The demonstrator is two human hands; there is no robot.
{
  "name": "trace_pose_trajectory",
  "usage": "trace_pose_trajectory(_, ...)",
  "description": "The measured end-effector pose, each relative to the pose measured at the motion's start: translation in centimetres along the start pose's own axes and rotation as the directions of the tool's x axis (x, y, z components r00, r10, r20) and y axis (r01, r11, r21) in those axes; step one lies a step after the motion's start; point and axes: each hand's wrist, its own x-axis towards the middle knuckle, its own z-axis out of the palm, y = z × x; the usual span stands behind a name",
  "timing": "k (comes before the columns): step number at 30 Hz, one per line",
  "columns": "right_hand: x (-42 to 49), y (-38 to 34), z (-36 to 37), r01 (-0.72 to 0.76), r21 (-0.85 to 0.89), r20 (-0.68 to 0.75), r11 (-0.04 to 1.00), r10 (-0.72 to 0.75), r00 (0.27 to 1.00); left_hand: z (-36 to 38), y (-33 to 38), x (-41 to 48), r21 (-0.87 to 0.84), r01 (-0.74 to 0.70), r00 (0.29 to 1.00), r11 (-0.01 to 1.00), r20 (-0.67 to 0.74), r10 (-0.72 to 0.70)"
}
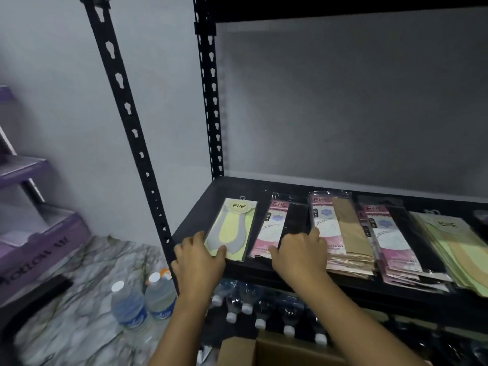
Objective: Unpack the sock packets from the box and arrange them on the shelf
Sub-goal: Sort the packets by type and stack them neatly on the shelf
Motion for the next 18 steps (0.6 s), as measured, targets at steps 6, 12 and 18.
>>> trace_pose_trajectory(6,0.9,-0.7,-0.6,-0.034,0.062,0.116,0.998,0.026,0.993,-0.3,-0.3,0.5,0.025,0.008,1.0,1.0,0.023,-0.008)
trace_pose_trajectory(12,1.3,-0.5,-1.3,-0.09,0.371,0.104,0.924,0.055,0.993,-1.5,-1.4,0.8,-0.225,0.154,0.971,0.962,0.212,-0.106)
trace_pose_trajectory(18,1.4,0.3,-1.4,-0.242,0.769,0.207,0.592,0.127,0.97,-2.5,-2.7,1.2,-0.553,0.331,0.93,0.765,0.33,-0.163)
